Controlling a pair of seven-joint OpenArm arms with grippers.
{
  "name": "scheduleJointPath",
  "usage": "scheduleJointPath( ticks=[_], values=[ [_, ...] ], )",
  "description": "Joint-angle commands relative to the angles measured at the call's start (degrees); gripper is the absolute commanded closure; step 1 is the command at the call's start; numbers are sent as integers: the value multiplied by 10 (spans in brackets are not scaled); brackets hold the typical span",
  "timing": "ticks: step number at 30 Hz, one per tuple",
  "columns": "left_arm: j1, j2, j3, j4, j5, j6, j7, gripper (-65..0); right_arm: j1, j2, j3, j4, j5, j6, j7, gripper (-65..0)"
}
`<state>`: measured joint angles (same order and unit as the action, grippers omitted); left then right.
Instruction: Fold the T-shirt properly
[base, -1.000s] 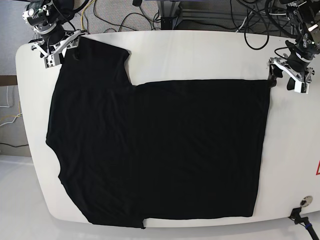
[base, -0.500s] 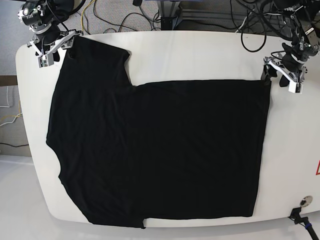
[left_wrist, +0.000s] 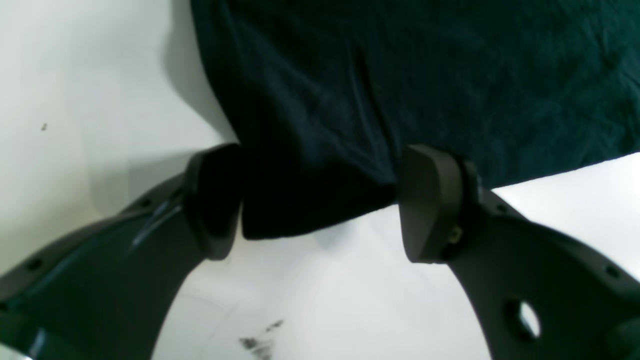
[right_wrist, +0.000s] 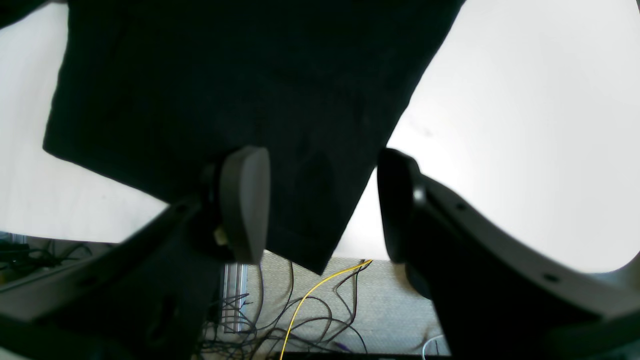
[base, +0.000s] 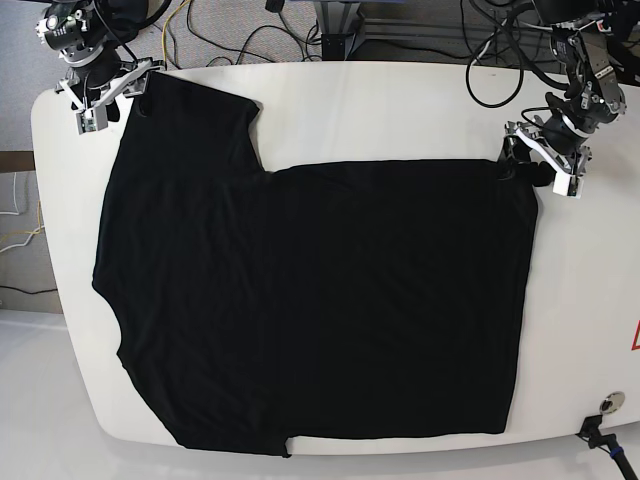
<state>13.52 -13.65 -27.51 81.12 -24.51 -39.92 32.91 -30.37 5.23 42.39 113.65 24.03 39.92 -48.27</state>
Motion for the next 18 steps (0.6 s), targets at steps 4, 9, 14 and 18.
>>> scheduleJointPath(
  ticks=[4,9,14,18],
  values=[
    [2,-2,-1,3,8,0,17,-450,-2,5,20,9,7,1,9,-332],
    [2,-2,-1,3,9,0,16,-209,-2,5,20,9,7,1,9,-331],
    [-13,-2,-1,3,9,0,16,-87,-3,5,20,9,7,1,9,-331],
    [-14,-3,-1,3,9,0,15,-84,-3,4,21,9,8,1,9,-303]
  ],
)
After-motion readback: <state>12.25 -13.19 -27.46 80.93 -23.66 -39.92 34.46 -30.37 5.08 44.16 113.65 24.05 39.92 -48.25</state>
